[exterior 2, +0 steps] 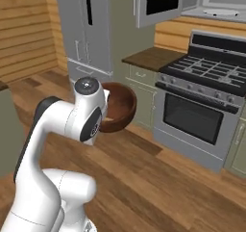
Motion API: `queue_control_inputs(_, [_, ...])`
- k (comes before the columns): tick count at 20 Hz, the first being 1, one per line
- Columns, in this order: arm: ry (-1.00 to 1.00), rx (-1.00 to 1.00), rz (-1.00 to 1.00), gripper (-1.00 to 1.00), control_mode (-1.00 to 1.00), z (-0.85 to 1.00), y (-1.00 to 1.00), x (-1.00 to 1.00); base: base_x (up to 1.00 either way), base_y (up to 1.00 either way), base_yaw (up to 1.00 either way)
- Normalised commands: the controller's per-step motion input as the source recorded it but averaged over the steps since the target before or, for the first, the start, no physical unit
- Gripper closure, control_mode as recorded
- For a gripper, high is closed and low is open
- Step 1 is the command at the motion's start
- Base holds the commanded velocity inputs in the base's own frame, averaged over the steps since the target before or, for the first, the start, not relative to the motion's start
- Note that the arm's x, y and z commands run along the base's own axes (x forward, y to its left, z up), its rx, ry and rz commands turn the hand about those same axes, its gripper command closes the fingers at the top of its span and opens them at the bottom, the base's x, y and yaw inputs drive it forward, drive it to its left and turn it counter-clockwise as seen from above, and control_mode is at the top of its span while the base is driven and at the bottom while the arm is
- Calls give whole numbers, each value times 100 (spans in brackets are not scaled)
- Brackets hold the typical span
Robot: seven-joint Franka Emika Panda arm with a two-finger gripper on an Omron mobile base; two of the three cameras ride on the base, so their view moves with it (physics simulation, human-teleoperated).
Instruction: Pick the sweet potato from the sink and place it in the bowl. Then pick the bowl and place it in the microwave. Then close the microwave door and press the start button.
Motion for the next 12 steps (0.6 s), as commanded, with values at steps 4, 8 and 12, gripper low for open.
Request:
queue_control_inputs(4, [0,0,0,100,100,0,0,0,100,-59,0])
queue_control_inputs(8, [0,0,0,100,100,0,0,0,88,-64,0])
queue_control_inputs(12, [0,0,0,100,100,0,0,0,83,-52,0])
